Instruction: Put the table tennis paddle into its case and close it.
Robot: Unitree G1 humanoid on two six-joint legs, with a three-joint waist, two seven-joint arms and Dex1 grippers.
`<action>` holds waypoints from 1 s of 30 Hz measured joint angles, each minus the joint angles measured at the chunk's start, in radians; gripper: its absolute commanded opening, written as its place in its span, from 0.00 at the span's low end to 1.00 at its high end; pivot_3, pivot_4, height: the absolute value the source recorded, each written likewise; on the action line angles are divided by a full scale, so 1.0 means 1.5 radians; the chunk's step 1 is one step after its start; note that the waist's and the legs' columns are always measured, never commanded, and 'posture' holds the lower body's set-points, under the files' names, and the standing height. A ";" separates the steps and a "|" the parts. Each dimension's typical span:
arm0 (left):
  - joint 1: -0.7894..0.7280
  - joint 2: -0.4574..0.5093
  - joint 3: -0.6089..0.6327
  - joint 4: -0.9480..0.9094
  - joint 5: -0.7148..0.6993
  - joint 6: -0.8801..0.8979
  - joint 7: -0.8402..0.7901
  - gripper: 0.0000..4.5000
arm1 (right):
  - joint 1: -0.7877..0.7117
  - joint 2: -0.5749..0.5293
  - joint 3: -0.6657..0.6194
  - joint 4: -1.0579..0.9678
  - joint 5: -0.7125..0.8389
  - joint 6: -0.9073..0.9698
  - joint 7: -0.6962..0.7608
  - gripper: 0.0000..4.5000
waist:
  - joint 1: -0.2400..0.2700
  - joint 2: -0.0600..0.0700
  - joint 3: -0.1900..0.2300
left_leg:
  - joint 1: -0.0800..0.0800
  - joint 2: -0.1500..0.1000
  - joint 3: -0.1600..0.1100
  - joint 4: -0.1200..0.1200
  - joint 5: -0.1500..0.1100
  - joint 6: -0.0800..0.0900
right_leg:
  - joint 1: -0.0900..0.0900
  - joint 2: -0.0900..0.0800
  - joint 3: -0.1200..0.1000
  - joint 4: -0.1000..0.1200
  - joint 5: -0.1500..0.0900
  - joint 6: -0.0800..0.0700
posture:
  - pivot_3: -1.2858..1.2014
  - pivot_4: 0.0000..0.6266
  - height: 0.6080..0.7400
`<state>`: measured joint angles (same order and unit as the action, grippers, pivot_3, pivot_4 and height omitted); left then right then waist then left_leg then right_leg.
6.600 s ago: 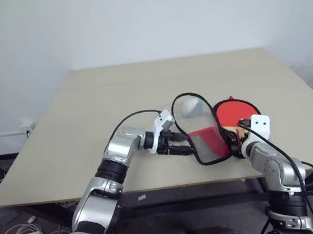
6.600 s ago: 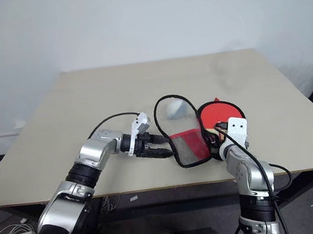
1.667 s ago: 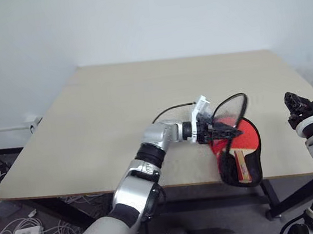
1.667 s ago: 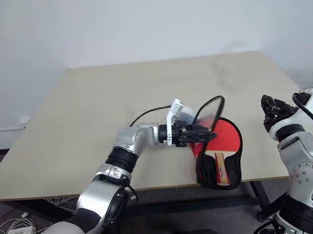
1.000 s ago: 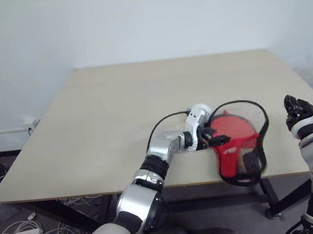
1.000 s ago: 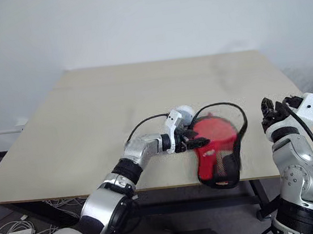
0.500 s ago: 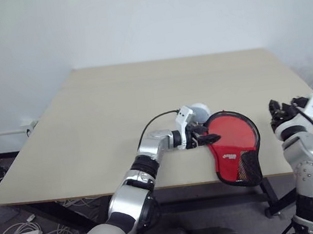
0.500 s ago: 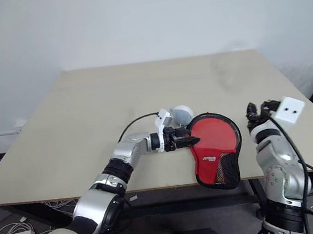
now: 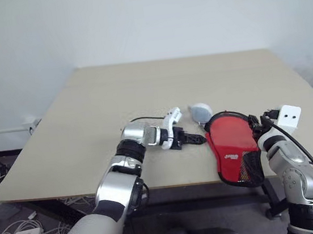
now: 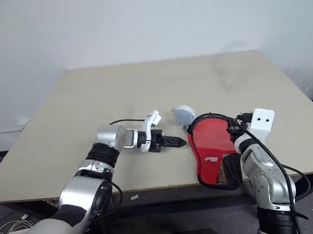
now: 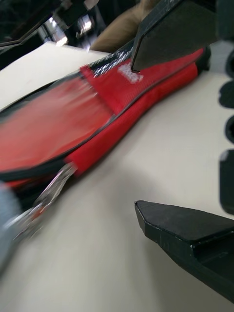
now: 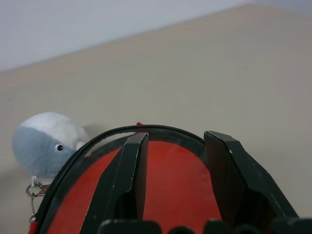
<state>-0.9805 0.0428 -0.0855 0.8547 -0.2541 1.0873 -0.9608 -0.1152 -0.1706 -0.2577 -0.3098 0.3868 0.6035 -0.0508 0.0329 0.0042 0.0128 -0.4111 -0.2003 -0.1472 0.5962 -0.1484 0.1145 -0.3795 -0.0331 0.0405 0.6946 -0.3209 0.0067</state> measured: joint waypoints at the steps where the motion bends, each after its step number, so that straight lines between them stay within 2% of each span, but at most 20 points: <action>1: -0.003 -0.013 0.001 0.000 -0.002 0.015 0.008 0.99 | 0.000 0.000 0.000 0.000 0.000 0.001 0.000 0.44 | 0.000 0.000 0.000 | 0.000 0.000 0.000 0.000 0.000 0.000 | 0.000 0.000 0.000 0.000 0.000 0.000 | 0.52 0.00 1.00; 6: -0.012 -0.058 0.055 0.035 -0.039 0.052 0.053 0.99 | -0.001 -0.004 -0.013 0.000 -0.003 0.004 0.000 0.44 | -0.001 0.000 0.000 | 0.000 0.000 0.000 0.000 0.000 0.000 | 0.000 0.000 0.000 0.000 0.000 0.000 | 0.52 0.00 1.00; 19: -0.015 -0.124 0.079 0.096 -0.049 0.012 0.094 0.99 | 0.013 -0.004 -0.034 -0.019 -0.005 0.013 -0.014 0.44 | 0.012 0.000 0.000 | 0.000 0.000 0.000 0.001 0.000 0.000 | 0.001 -0.001 0.000 0.000 0.000 0.000 | 0.52 0.00 1.00; 27: -0.015 -0.126 0.080 0.099 -0.077 0.040 0.071 0.99 | 0.015 0.000 -0.033 -0.025 -0.011 0.018 -0.019 0.44 | 0.007 0.000 0.000 | 0.000 0.000 0.000 0.000 0.000 0.000 | 0.000 -0.001 0.000 0.000 0.000 0.000 | 0.52 0.00 1.00; 30: -0.016 -0.127 0.105 0.118 -0.087 0.038 0.094 0.99 | 0.014 -0.001 -0.033 -0.024 -0.012 0.018 -0.020 0.44 | 0.007 0.000 0.000 | 0.000 0.000 0.000 0.000 0.000 0.000 | 0.000 -0.001 0.000 0.000 0.000 0.000 | 0.52 0.00 1.00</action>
<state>-1.0051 -0.1478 0.0723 1.0312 -0.3852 1.1436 -0.8200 -0.0935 -0.1714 -0.3065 -0.3461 0.3683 0.6303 -0.0811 0.0435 0.0045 0.0126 -0.4109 -0.1999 -0.1468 0.5969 -0.1486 0.1148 -0.3790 -0.0341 0.0403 0.6946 -0.3209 0.0069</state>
